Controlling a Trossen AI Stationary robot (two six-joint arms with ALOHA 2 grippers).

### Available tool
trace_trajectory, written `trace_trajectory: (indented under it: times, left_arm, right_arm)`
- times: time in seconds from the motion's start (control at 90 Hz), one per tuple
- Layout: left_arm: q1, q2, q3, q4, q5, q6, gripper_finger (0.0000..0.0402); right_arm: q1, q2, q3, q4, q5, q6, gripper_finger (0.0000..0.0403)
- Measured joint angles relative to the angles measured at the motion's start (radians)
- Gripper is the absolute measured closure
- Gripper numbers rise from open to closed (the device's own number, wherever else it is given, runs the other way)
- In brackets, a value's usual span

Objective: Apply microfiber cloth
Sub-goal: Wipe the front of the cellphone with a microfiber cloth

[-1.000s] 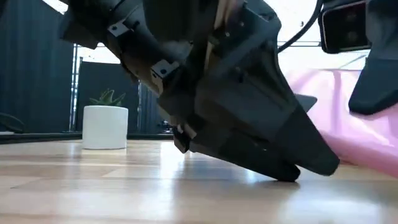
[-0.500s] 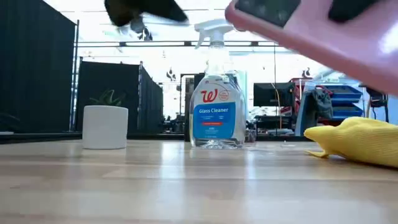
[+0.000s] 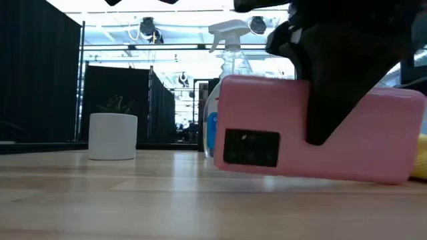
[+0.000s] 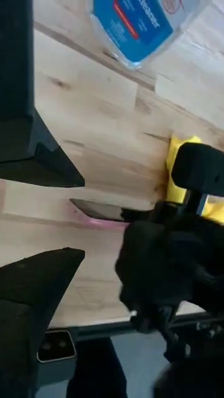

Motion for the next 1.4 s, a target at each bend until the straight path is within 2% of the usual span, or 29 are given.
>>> trace_trajectory:
  times: [0.133,0.278,0.611,0.767,0.889,1.022,1.178,1.244,1.4]
  left_arm:
    - [0.0,0.0,0.0,-0.001,-0.002,0.003,0.0247]
    - [0.0,0.0,0.0,-0.002,-0.003,0.004,0.0247]
    - [-0.002,0.0,0.0,-0.001,-0.003,0.003,0.0247]
    - [-0.002,0.0,0.0,-0.001,-0.003,0.003,0.0247]
    - [-0.002,0.0,0.0,0.0,-0.003,0.003,0.0247]
    - [-0.002,0.0,0.0,0.001,-0.003,0.004,0.0247]
    - [-0.002,0.0,0.0,0.002,-0.003,0.003,0.0247]
    - [-0.002,0.0,0.0,0.003,-0.003,0.003,0.0247]
    - [0.0,0.022,-0.034,0.052,-0.003,0.004,0.0247]
  right_arm:
    - [-0.009,0.053,0.081,-0.029,-0.013,-0.029,0.0384]
    - [-0.009,0.056,0.09,0.009,-0.022,-0.035,0.0358]
    - [-0.003,0.06,0.089,0.027,-0.035,-0.023,0.0231]
    - [-0.003,0.06,0.089,0.028,-0.086,-0.009,0.0195]
    - [0.0,0.06,0.089,0.034,-0.13,-0.01,0.0183]
    - [0.011,0.055,0.089,0.029,-0.133,-0.009,0.018]
    - [0.032,-0.007,0.088,-0.081,-0.146,0.011,0.0179]
    - [0.058,-0.052,0.088,-0.143,-0.109,0.023,0.0179]
    - [0.132,-0.174,0.032,-0.2,0.07,0.074,0.0179]
